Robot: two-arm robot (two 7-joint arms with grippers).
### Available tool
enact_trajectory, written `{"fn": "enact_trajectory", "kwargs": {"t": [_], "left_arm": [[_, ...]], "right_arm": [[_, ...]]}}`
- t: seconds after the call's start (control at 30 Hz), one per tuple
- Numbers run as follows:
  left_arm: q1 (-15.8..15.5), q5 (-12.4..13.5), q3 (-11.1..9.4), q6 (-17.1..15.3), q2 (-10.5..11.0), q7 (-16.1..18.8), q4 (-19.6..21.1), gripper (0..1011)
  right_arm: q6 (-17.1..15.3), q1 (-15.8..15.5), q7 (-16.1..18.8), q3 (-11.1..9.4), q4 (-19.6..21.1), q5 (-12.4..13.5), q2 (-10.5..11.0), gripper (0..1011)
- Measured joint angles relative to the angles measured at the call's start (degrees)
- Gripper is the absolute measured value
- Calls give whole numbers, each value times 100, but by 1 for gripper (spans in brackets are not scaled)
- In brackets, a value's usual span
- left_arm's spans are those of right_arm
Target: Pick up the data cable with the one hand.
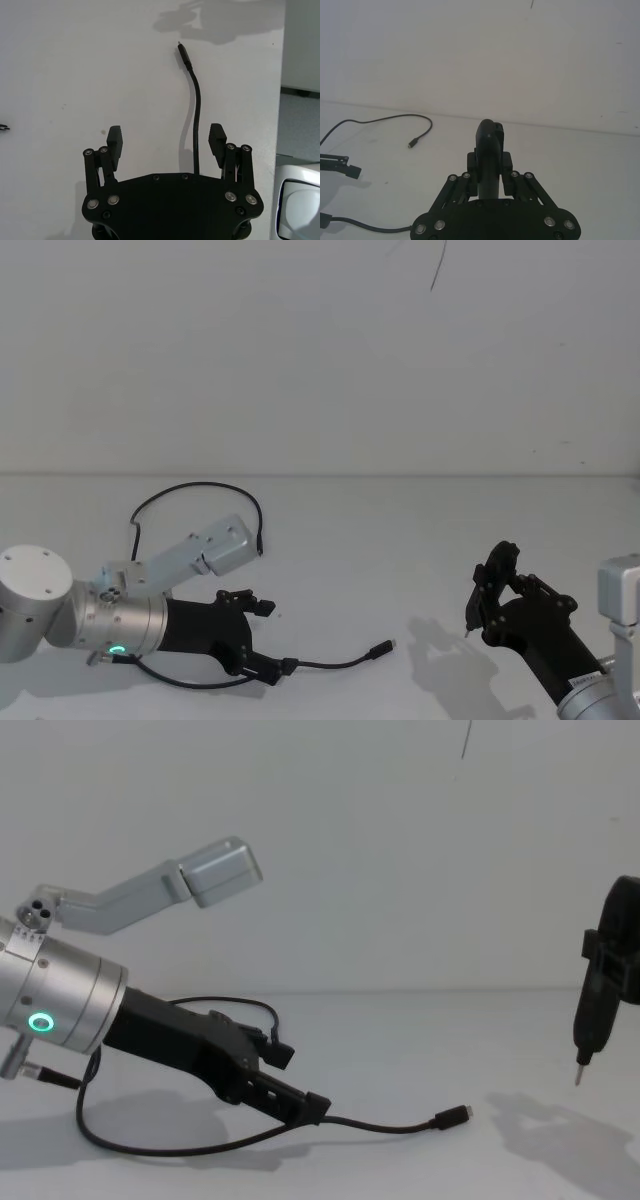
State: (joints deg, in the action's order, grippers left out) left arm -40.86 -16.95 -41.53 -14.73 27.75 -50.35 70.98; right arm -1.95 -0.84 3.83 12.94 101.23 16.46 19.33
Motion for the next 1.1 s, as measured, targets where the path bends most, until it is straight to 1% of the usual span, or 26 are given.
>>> {"fn": "enact_trajectory", "kwargs": {"t": [0.5, 0.87, 0.97, 1.1], "left_arm": [[-91, 15, -175, -55, -104, 18, -216, 1000], [-117, 24, -241, -90, -144, 82, -272, 1000], [-120, 26, -250, -95, -150, 90, -281, 965], [-124, 28, -259, -100, -157, 99, -289, 869]], "right_arm": [[0, 0, 0, 0, 0, 0, 0, 263], [0, 0, 0, 0, 0, 0, 0, 263], [0, 0, 0, 0, 0, 0, 0, 263], [0, 0, 0, 0, 0, 0, 0, 263]]}}
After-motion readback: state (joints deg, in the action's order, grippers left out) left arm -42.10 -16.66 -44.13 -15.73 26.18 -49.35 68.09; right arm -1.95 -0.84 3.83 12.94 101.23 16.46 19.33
